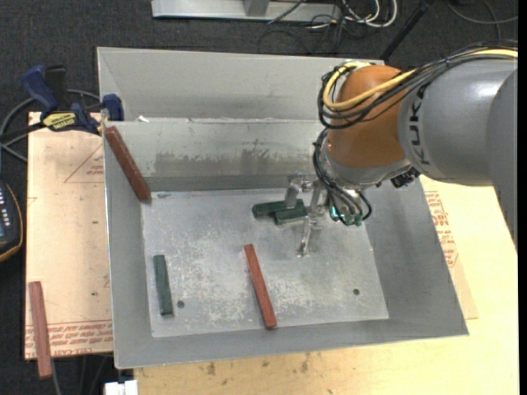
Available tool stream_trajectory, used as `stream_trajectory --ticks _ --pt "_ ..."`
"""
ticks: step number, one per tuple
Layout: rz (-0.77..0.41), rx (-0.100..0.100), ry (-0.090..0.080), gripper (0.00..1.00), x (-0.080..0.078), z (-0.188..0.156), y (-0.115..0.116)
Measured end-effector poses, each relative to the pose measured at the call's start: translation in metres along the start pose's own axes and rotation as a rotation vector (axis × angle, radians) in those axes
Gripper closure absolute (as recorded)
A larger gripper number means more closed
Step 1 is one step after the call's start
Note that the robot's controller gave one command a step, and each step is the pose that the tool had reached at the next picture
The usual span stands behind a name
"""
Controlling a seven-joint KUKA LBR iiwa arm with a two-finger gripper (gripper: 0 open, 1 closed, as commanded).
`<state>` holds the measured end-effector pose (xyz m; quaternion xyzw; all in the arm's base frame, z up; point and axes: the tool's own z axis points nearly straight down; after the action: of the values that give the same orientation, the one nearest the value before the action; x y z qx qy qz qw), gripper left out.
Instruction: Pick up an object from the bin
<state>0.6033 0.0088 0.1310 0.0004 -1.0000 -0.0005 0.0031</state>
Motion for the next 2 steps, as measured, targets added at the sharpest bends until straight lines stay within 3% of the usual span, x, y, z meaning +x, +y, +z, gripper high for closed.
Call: stream_trajectory --ticks 1,2 --pt "-0.040 0.001 -0.007 0.00 -0.0487 0.0648 -0.0160" --pt "-0.040 0.000 -0.011 1.00 -0.0498 0.0595 -0.0154"
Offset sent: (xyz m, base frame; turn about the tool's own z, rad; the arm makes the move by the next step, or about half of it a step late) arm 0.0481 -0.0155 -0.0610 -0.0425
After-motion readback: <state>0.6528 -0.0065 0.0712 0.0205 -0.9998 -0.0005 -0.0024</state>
